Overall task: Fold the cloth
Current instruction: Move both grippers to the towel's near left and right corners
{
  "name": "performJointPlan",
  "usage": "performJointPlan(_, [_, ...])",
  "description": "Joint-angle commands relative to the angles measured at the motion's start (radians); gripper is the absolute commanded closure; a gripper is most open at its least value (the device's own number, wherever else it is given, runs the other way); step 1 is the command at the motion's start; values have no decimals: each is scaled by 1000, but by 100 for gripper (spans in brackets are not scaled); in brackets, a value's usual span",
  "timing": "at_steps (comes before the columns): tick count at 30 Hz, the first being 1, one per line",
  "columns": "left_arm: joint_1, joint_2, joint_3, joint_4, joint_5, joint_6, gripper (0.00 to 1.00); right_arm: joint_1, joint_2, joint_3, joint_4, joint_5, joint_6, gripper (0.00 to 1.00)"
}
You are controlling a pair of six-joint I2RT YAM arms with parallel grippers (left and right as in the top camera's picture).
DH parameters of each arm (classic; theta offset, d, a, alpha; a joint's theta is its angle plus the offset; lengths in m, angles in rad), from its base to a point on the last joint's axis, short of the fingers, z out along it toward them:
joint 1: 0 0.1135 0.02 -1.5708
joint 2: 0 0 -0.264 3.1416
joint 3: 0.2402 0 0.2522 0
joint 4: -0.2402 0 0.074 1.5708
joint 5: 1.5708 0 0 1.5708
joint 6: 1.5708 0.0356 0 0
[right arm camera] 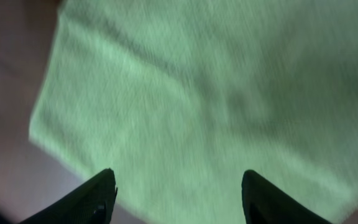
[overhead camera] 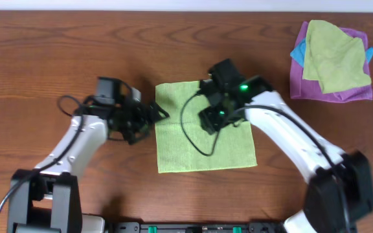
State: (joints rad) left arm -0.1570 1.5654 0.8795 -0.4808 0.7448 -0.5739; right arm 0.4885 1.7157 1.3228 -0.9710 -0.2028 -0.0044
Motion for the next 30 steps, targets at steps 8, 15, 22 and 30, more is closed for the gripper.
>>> performJointPlan(8, [-322,-327,2,-409,-376,-64,5,-342,-269,-306,-57,-224,-155,32])
performJointPlan(15, [-584,-484,-42,-530,-709,-260,5,-373,-442,-506,53,-251,-79,31])
performJointPlan(22, [-619,-425,-231,-362,-734,-252,4,-423,-523,-661,175,-273,-42,32])
performJointPlan(30, [-602,-419,-354,-123,-803,-234,0,-492,-531,-783,307,-249,-13,32])
